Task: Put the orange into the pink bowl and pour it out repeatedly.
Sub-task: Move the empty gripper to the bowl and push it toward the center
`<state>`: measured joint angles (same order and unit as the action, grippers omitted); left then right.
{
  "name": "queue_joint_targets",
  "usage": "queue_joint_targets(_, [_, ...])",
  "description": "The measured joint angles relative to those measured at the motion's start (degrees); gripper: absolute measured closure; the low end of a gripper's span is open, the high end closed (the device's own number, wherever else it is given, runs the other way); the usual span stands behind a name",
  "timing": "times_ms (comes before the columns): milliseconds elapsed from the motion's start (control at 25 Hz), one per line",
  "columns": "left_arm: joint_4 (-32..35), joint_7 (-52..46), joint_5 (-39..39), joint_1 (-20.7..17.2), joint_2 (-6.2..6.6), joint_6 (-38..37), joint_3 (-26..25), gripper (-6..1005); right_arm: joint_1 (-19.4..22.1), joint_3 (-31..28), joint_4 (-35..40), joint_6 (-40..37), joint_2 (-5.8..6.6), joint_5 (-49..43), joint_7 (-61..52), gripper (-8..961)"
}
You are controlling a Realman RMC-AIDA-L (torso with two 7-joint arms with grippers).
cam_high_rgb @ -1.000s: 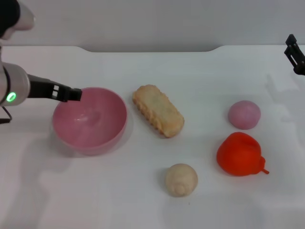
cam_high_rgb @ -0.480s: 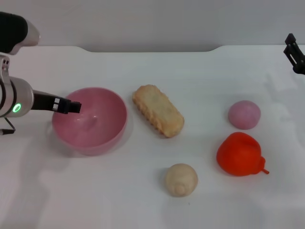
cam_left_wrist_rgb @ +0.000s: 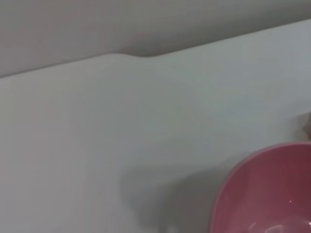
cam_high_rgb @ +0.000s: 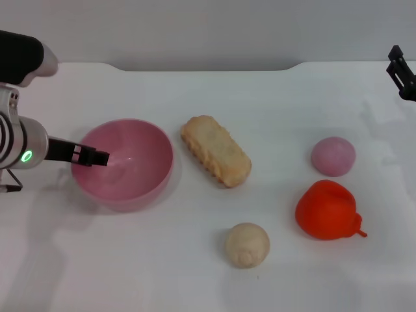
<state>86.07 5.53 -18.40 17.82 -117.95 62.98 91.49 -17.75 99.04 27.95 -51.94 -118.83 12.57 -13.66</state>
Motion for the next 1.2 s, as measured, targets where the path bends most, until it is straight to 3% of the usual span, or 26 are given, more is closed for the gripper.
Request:
queue_joint_targets(680, [-7.43,-0.94,-0.32,2.94,-0.17,-2.68,0.29,215,-0.36,-0.09,0.03,0.27,0.00,0.00,0.26,222])
queue_joint_targets(1040, [-7.56,-1.13,-0.55,3.09,-0.17,-3.51,0.17,449,-0.73,-0.81,0.44,0.26,0.06,0.00,0.31,222])
queue_joint_targets(1200, [-10.68,-1.58,-0.58,4.98,-0.15,-4.29,0.16,537,-0.85,-0.93,0.44,0.25,0.08,0.00,0.38,223])
